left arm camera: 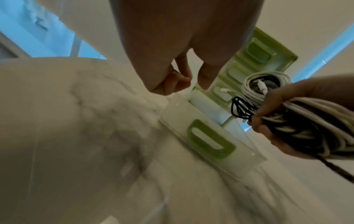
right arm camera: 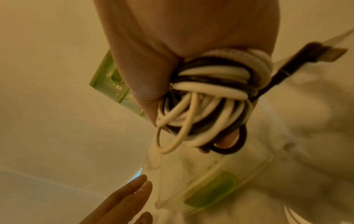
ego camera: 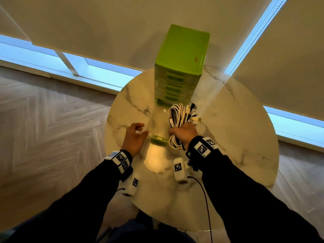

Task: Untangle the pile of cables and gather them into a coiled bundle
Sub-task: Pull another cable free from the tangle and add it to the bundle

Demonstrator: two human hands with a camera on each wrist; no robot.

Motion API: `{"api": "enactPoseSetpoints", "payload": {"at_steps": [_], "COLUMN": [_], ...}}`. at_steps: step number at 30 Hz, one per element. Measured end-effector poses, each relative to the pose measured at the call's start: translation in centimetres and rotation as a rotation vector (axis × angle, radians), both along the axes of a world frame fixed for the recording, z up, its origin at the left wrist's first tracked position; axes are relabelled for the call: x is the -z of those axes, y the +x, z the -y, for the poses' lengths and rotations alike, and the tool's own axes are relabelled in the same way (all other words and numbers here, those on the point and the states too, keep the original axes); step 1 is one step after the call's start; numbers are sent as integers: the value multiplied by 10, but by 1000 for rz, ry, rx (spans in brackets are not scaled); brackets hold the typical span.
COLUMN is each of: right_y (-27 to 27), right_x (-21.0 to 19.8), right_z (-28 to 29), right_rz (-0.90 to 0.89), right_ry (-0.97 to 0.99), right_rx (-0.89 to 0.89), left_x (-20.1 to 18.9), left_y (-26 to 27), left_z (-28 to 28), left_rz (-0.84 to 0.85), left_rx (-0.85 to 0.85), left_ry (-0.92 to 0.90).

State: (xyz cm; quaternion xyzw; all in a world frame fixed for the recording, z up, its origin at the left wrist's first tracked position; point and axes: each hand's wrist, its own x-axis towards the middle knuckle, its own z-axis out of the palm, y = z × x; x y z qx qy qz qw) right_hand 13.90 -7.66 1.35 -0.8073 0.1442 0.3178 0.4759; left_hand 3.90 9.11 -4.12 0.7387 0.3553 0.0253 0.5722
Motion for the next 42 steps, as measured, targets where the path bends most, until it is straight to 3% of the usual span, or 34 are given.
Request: {"api": "enactPoseSetpoints", "payload": {"at_steps": [4,7,12,16,20,22,25,28,31,33,36,42], "right_y": [20,30,42,43,44,45,44,44,48,51,41,31], "right_x": [18,32,69,72,68,70,75,83,124,142,84,75], "right_z": [-34,-56,-83,-92,-82,-77,-70,-69,-62,-56,-64,-58], "right_rz": [-48,-116,-81,-95,37,85,143,196,217,198,128,147], "right_ry": [-62,-48,-105,-62,-337,-227,-211,-140,-199,-279,-339,-413], "right_rx": [-35,-14,-49,45,-163,-162,-176,-227,-190,-219,-279,-369], "left_x": [10,19,31,27,18,11,2,7,16,17,20,18], "left_y": [11,11,13,16,24,39,70,106,129,135,142,150], "left_z": [-18,-31,-43,-49,-61,-69,-72,-60,-52,-54,-53,-43], "left_rz": [-54,-11,-1,22,-23,-47,167,375,391,395,459,420], "left_rx": [209,231,308,364,510,572,570,830,1091,1171,1258,1385], "left_ry": [99,4,-27,-2,108,147,237,408,792,925,1018,1129]}}
